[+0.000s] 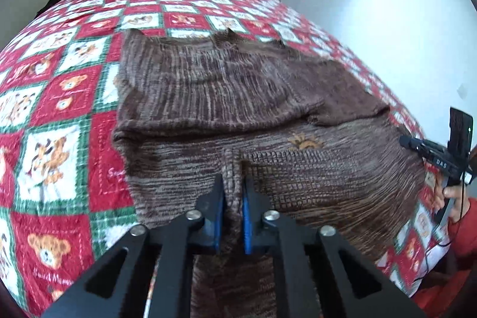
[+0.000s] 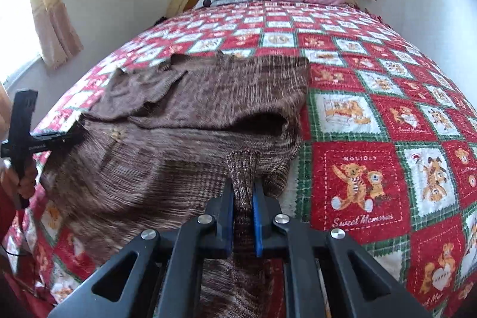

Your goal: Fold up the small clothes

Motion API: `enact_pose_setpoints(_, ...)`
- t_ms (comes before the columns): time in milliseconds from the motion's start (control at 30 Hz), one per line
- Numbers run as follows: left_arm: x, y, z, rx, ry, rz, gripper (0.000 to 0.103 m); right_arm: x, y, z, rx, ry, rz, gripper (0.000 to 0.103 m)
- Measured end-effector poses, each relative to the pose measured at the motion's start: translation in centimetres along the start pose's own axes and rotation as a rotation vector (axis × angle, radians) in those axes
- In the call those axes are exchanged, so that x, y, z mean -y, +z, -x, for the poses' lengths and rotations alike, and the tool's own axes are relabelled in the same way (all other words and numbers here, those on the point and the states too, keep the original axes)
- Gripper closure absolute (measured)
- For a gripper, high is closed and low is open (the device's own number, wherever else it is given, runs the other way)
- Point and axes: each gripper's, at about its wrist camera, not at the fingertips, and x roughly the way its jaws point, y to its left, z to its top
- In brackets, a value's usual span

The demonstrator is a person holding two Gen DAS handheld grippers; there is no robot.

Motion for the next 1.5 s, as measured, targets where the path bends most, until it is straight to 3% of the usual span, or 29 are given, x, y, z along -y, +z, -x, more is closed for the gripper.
enact_pose_setpoints(367, -0.4, 1.9, 5.5, 0.199, -0.018, 0.098, 0.095, -2.4, 4.4, 6.5, 0.205, -0.005, 0.042, 0.093)
enact_pose_setpoints(633, -3.1, 5.9, 6.7, 0.28, 0.026, 0.208, 0.095, -3.0, 8.2, 6.1, 0.268, -0.096, 0.098, 0.093)
enact_pose_setpoints(833, -4.0, 9.7, 4.5, 0.295, 0.1, 0.217, 0.095, -2.8, 12.4, 2.7, 0.283, -0.146, 0.117, 0.093)
enact_pose_setpoints(1100, -5.8, 14.4, -0.4, 0.28, 0.147, 0.256, 0.095, -1.0, 17.1, -4.9, 0.264, -0.217, 0.072, 0.094)
enact_pose_setpoints(1300, -7.5, 16.1, -6.6, 0.198, 0.222, 0.283, 0.095, 1.1, 17.7, -11.4, 0.183, -0.279, 0.032, 0.094)
enact_pose_setpoints(1500, -7.8, 15.1, -10.3, 0.133, 0.286, 0.269, 0.093, 3.4, 16.5, -16.0, 0.064, -0.32, -0.012, 0.093)
